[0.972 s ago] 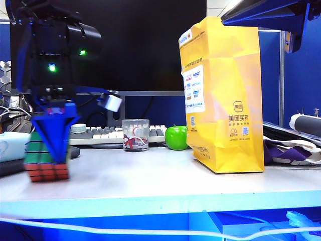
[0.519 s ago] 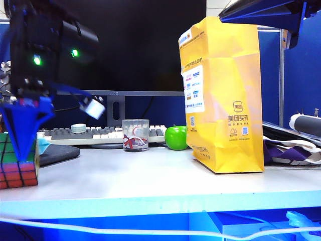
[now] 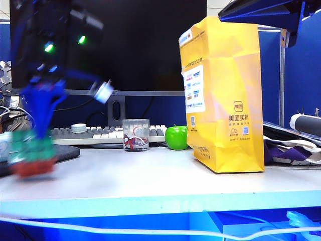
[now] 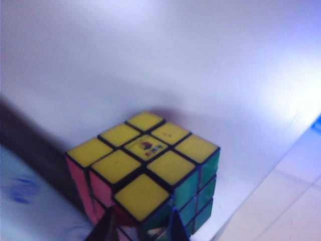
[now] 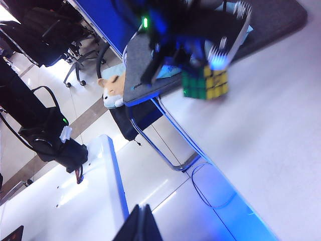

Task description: Pick up the Rubik's Cube and throw it into the yellow paper bag.

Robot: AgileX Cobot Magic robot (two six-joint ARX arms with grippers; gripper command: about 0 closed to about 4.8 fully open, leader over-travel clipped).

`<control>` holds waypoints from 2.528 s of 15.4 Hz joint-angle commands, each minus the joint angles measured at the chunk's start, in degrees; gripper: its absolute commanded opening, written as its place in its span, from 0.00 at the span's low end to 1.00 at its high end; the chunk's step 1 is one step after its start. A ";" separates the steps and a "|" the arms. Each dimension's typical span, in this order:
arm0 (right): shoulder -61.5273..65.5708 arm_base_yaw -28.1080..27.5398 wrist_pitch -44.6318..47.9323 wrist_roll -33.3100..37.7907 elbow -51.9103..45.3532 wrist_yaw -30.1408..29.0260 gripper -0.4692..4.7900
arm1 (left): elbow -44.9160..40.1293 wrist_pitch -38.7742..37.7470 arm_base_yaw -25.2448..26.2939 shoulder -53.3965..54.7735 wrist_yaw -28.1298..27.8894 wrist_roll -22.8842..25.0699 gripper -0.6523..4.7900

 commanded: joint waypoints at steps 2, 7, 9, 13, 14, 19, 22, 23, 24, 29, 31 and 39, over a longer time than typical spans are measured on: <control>-0.13 0.07 0.50 -0.33 0.35 -0.22 0.09 | 12.83 -2.95 -0.42 -0.57 2.05 -3.30 0.11; -0.13 0.07 0.11 -0.33 0.33 -0.20 0.09 | 26.16 -1.29 -3.91 -2.01 5.66 -4.96 0.11; -0.13 0.07 0.04 -0.33 0.33 -0.11 0.09 | 34.25 5.18 -5.84 -2.01 11.56 -5.53 0.11; -0.15 0.07 -0.33 -0.33 0.33 1.84 0.09 | 37.99 10.80 -5.86 -2.01 17.25 -9.20 0.11; -0.20 0.07 -0.55 -0.35 0.33 1.81 0.09 | 37.97 10.05 -5.86 -1.99 17.59 -9.62 0.11; -0.17 0.07 -0.28 -0.13 0.35 3.37 0.09 | 37.97 11.32 -4.76 0.85 19.82 -10.34 0.20; -0.17 0.07 -0.26 1.25 0.35 7.08 0.09 | 37.97 11.28 -3.45 7.04 25.57 -2.73 0.75; -0.17 0.07 -0.26 1.62 0.35 7.37 0.09 | 37.94 10.75 -3.48 9.14 23.10 5.20 0.84; -0.17 0.07 -0.35 1.99 0.35 7.34 0.09 | 37.94 10.62 -3.63 11.06 21.22 12.66 0.85; -0.20 0.07 -6.49 2.62 0.35 7.23 0.09 | 37.94 16.66 -1.22 17.75 17.18 30.05 0.85; -0.20 0.07 -5.86 2.38 0.35 7.30 0.09 | 37.90 19.91 -1.16 18.86 18.69 30.95 0.86; -0.17 0.09 -0.85 2.93 0.35 7.32 0.09 | 37.90 28.28 0.17 24.59 25.55 34.60 0.86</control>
